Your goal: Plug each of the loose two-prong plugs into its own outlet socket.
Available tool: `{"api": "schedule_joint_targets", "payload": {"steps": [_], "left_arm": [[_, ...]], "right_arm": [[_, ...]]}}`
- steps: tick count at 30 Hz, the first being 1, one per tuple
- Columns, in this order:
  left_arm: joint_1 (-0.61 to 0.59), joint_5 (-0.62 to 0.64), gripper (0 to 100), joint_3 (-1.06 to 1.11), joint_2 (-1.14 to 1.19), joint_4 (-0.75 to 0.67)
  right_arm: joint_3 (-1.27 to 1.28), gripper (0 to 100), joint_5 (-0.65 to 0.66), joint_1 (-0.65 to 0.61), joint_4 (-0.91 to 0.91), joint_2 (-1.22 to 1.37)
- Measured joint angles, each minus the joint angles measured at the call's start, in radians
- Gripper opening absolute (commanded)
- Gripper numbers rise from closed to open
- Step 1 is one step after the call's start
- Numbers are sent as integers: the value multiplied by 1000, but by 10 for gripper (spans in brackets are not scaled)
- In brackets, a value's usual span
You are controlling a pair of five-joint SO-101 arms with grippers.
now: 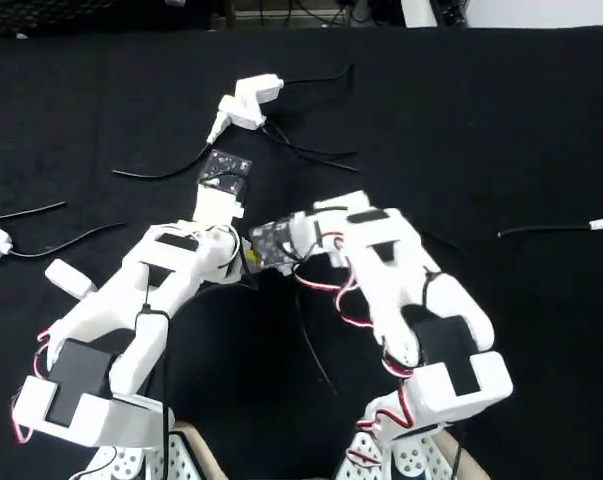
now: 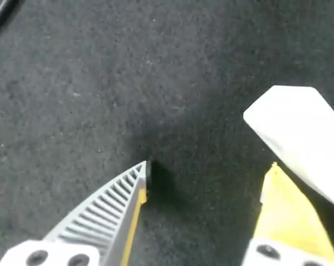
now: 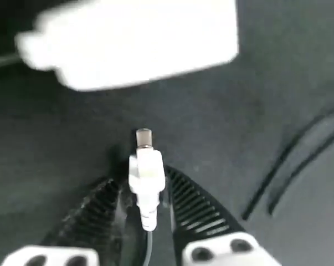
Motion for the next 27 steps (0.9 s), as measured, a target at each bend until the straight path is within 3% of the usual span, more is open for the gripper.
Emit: {"api": "schedule_joint_targets", "payload": {"steps": [7, 18, 27], "left_arm": [[-17, -2, 332, -2, 0, 0], [-61, -66, 329, -104, 106, 2], [-64, -84, 329, -252, 183, 183]], "right_arm": [[-38, 11, 123, -28, 100, -2], [-57, 11, 140, -78, 29, 3], [-57, 11, 101, -153, -72, 5]]}}
